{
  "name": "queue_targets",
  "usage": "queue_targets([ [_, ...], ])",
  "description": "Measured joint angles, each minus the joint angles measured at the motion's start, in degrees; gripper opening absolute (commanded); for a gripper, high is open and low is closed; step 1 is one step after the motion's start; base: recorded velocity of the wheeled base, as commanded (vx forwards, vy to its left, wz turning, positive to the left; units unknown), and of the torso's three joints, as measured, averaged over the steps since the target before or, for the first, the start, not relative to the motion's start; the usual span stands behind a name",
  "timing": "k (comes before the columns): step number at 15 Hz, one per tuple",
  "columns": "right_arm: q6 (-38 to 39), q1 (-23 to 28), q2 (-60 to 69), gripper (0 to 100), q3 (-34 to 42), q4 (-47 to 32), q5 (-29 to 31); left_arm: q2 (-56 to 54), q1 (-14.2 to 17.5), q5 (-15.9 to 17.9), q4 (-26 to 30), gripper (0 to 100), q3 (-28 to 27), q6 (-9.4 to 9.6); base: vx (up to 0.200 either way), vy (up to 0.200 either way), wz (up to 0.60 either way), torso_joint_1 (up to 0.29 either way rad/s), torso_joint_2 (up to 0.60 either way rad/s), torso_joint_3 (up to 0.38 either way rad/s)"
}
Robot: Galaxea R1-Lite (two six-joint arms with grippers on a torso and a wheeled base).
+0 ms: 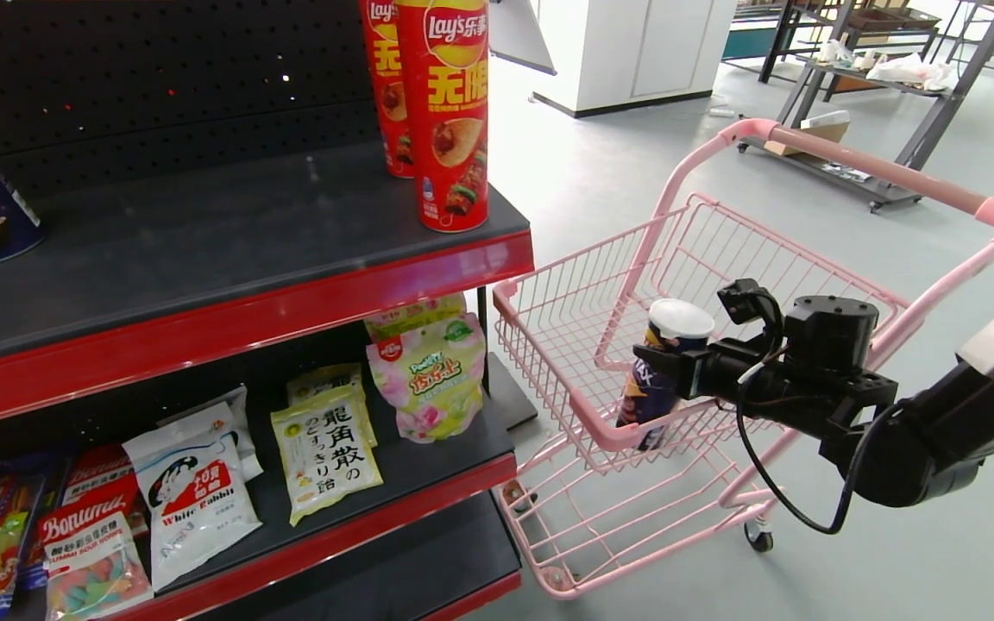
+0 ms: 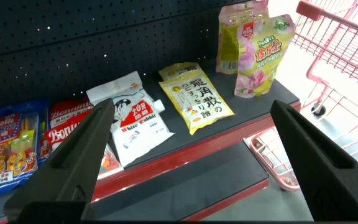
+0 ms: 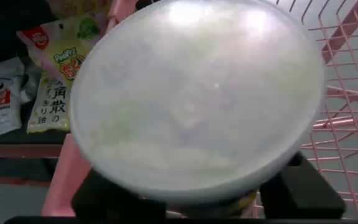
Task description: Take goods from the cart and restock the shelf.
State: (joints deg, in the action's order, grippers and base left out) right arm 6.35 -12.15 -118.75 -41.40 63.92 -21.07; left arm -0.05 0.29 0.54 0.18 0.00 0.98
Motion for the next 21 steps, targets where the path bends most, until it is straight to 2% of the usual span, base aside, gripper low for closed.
queue_targets([
  [4,0.0,0.3,0.3,0,0.5,-0.1,0.0,0.0,0.0,0.0,0.0,100,0.0,0.09,0.000,0.000,0.00,0.000,0.00,0.000],
  [7,-0.2,0.4,4.3,0,-1.5,-3.7,0.2,0.0,0.0,0.0,0.0,100,0.0,0.06,0.000,0.000,0.00,0.000,0.00,0.000],
  [9,-0.2,0.5,9.6,0,-5.1,-11.0,0.2,0.0,0.0,0.1,0.0,100,0.0,0.02,0.000,0.000,0.00,0.000,0.00,0.000],
  [14,-0.2,-0.2,28.2,0,-14.8,-37.2,0.2,0.0,0.0,0.1,0.0,100,0.0,-0.32,0.000,0.000,0.00,0.000,0.00,0.000],
  [16,-0.3,-3.6,35.7,0,-14.9,-46.0,0.2,0.0,-0.1,0.1,0.0,100,0.0,-0.35,0.000,0.000,0.00,0.000,0.00,0.000],
  [17,-0.3,-6.9,39.2,0,-14.1,-48.9,0.1,0.0,0.0,0.1,0.0,100,0.0,-0.38,0.000,0.000,0.00,0.000,0.00,0.000],
  [19,-0.5,-12.6,43.9,0,-10.7,-51.2,0.0,0.0,0.0,0.1,0.0,100,0.0,-0.38,0.000,0.000,0.00,0.000,0.00,0.000],
  [21,-1.8,-15.8,45.8,0,-8.3,-51.4,0.2,0.0,0.0,0.1,0.0,100,0.0,-0.38,0.000,0.000,0.00,0.000,0.00,0.000],
])
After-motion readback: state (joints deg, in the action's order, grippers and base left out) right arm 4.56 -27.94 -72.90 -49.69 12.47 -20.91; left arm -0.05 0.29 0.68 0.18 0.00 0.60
